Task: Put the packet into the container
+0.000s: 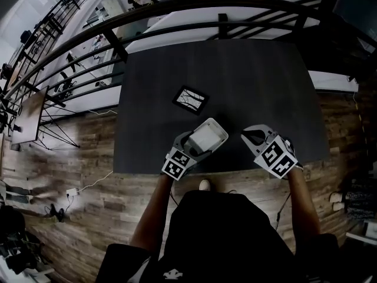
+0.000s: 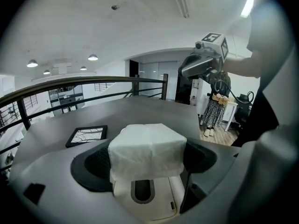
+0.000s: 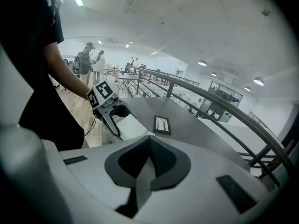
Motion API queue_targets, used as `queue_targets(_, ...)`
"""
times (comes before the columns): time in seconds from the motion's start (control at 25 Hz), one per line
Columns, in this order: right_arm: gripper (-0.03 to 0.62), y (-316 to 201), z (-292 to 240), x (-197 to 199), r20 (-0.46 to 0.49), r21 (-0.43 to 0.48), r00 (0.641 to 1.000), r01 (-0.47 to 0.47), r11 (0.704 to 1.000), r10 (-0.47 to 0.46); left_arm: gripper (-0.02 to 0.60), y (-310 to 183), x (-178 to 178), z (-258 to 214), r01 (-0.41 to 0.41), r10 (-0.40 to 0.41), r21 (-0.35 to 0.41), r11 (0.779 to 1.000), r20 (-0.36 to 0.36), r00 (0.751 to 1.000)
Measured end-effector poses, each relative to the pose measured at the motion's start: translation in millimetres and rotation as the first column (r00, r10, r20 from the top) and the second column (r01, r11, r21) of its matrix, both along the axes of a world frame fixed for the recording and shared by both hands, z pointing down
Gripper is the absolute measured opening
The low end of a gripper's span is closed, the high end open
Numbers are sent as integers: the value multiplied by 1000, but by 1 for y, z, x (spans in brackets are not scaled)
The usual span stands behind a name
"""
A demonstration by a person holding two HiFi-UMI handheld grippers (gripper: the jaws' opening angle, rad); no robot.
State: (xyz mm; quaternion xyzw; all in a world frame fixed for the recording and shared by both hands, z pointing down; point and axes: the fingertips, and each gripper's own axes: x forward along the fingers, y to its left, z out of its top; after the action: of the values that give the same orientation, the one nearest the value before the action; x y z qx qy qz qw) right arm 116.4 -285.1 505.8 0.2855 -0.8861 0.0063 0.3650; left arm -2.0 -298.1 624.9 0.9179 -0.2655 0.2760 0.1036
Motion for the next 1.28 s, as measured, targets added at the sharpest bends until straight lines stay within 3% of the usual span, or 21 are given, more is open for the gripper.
queue_targets(0.2,3,2,4,0,4,-16,1000,3,1000,-3,446,1,-3,11,18,-19,-61,998,-13,1000)
queue_targets(0.32,3,3,4,1,5,-15,1000,8,1000,-8,448,0,-3,13,35,-43,-114,993,-69,997)
queue_targets(0.56,3,2,2,-6,24,-13,1000,13,1000,-13,526,-5,-8,3,79,-91,-96,992,-128,987)
queue_targets(0.92,3,2,-4,-24,87,-11,996,19,1000,-18,522,6,-23,-18,104,-120,-117,988,-146,982)
queue_targets(0.96,3,3,-4,-27,93,-10,995,22,1000,-21,490,7,-25,-24,111,-124,-101,989,-143,982)
queue_targets(1.12,3,3,-5,-36,108,-3,994,34,999,-34,243,7,-30,-65,128,-129,-15,992,-173,976)
queue_targets(1.2,3,5,-7,-38,126,2,991,33,999,-33,85,9,-30,-89,127,-113,61,990,-194,974)
queue_targets(1.28,3,7,-10,-41,144,11,989,33,999,-34,6,11,-26,-109,117,-91,135,984,-187,978)
